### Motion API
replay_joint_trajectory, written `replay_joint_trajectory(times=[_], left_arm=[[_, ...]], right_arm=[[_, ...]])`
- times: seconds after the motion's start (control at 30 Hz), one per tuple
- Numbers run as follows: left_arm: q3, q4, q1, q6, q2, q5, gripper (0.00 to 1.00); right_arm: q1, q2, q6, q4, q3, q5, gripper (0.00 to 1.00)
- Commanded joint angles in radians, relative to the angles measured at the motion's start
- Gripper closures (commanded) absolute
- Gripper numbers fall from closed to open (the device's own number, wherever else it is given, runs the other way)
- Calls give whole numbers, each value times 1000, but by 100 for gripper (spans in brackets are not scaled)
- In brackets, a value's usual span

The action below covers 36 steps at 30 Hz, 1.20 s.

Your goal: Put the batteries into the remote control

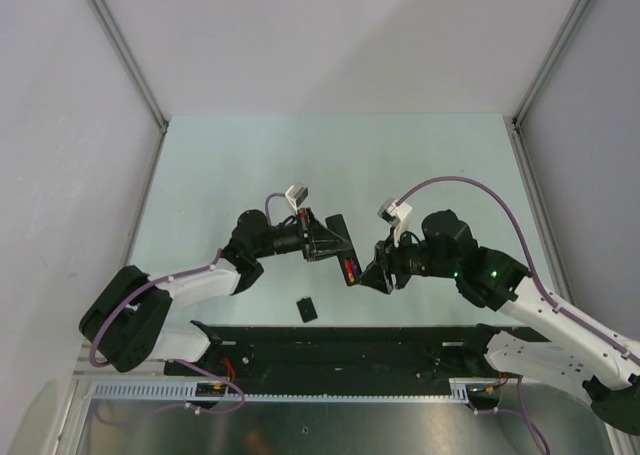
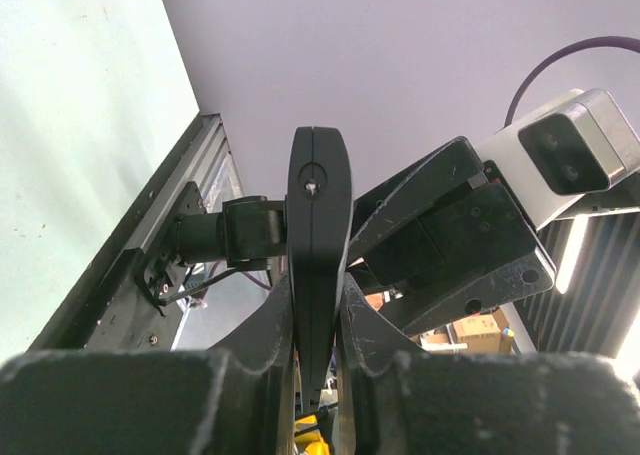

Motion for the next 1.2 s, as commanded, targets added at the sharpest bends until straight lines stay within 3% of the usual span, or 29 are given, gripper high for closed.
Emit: replay_joint_trajectory(times=[0.0, 0.57, 0.9, 1.17], left_arm=[[41, 51, -28, -11, -46, 31, 100], [42, 51, -46, -10, -76, 19, 100], [42, 51, -57, 5, -76, 22, 100], [50, 51, -62, 10, -73, 16, 100]], right_arm=[[-19, 14, -16, 28, 2, 16, 51], [-88, 31, 10, 66, -17, -69, 63], [-157, 48, 90, 143, -34, -232, 74], [-158, 57, 136, 178, -34, -257, 82]])
